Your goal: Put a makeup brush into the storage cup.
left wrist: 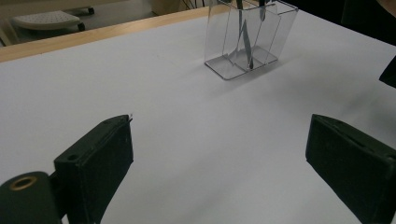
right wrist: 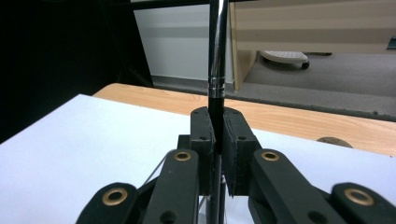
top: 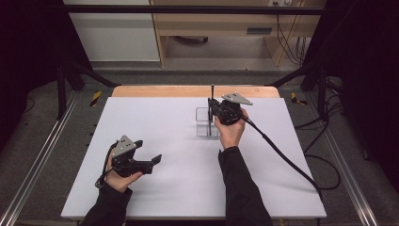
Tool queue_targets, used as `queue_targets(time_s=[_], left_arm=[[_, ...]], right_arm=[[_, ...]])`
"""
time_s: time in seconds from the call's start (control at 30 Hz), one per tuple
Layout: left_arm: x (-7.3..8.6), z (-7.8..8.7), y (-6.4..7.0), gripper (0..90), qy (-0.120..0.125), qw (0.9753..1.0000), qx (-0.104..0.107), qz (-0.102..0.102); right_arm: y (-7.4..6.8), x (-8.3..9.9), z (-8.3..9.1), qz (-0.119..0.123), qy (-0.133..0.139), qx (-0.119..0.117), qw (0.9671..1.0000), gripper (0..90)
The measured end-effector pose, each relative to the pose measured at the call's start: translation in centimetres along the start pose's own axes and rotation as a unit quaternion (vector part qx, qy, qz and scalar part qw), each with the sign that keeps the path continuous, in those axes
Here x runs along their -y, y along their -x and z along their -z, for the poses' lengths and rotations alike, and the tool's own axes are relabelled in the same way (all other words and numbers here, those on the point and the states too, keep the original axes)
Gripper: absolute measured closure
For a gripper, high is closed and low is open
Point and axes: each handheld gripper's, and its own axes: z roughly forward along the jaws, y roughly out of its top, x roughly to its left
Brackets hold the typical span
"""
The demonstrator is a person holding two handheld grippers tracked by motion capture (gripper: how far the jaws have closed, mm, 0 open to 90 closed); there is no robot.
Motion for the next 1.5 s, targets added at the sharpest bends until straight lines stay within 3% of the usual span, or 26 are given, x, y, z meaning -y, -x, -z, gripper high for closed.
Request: queue_targets(time_s=[0.93,1.27,1.5], left_arm=[[0.0,-0.1,0.0,7.1,-0.004,1.0,0.001,-0.002],[0.0,-0.1,0.0,7.1,-0.002,1.0,0.001,0.001],[0.0,0.0,0.0,7.2,-0.001,1.0,0.002,0.002]], right_arm=[[0.9,2.7,-0.4,-0.02,-0.035,0.014,0.9991,84.3],[0.9,3.1,-0.5,-0.013,-0.06,0.023,0.9978,82.6],[0.5,2.7,0.4,-0.008,-0.05,0.015,0.9986,77.1]])
